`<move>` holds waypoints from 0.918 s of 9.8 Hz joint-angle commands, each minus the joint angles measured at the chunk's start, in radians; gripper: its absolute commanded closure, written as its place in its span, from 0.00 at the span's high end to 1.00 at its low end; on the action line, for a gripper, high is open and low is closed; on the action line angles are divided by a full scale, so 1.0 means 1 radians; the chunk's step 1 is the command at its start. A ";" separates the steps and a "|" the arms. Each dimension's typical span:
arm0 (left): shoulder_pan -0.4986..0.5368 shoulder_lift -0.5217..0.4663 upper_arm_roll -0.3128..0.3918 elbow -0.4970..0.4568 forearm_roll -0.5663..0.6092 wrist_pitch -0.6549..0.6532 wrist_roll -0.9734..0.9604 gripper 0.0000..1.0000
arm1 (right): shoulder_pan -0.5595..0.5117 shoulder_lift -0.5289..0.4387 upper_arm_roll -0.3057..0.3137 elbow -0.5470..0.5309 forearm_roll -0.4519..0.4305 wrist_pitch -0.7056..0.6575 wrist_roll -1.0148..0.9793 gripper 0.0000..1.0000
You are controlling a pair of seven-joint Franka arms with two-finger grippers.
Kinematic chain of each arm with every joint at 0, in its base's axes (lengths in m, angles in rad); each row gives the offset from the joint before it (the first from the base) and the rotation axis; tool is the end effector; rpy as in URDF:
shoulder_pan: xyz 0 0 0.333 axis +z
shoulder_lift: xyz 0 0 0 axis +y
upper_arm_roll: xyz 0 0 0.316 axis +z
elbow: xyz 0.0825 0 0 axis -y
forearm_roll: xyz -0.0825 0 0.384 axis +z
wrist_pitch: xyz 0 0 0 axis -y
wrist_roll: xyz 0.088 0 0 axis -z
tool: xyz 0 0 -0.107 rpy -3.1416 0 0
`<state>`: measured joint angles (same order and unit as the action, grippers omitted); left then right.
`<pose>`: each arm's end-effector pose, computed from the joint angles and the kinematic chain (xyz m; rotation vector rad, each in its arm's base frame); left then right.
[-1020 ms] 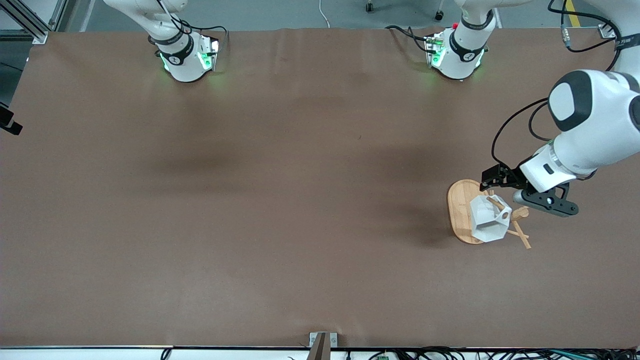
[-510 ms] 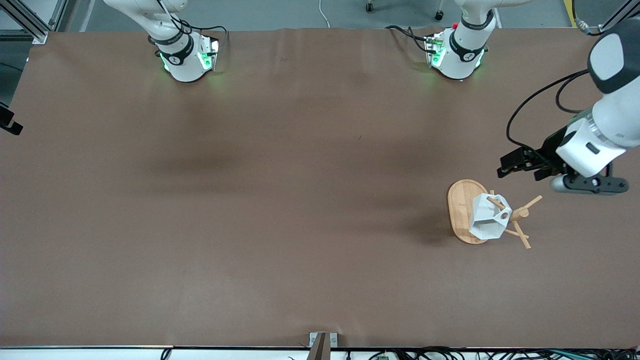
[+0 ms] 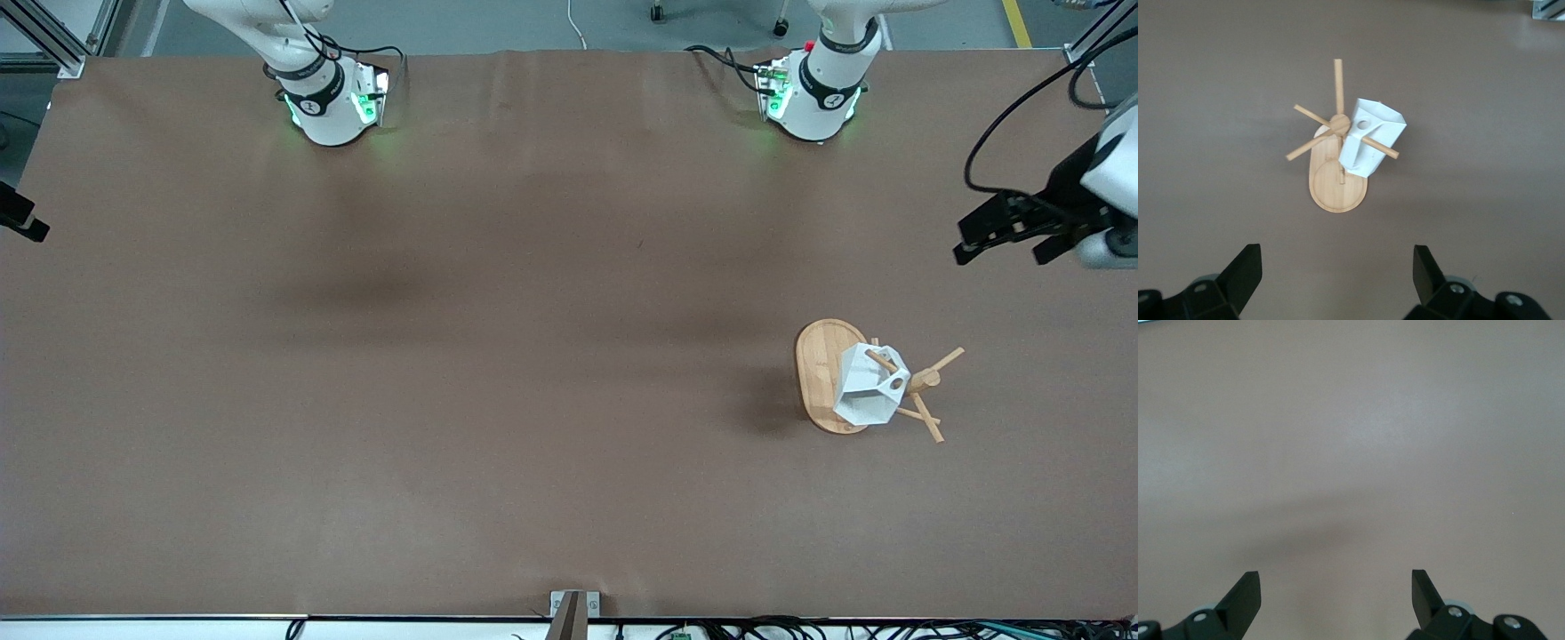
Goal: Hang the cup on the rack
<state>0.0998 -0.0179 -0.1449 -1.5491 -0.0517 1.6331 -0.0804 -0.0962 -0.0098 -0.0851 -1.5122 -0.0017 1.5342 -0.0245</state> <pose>0.5549 -0.0311 0.6506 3.0820 0.0551 0.1518 0.5392 -0.0993 0.6542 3.1274 -0.2458 0.0494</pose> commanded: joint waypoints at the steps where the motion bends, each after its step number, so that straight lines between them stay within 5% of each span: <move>1: -0.005 -0.043 -0.001 -0.026 0.019 -0.080 0.007 1.00 | 0.001 0.001 0.001 0.010 -0.004 -0.008 0.012 1.00; 9: -0.074 -0.088 -0.001 -0.072 0.044 -0.131 -0.013 1.00 | 0.015 0.001 -0.010 0.007 -0.004 -0.009 0.012 1.00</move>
<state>0.0278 -0.0947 -0.1450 -1.5895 -0.0414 1.5080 -0.0899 -0.0917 -0.0098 -0.0864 -1.5121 -0.0017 1.5339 -0.0245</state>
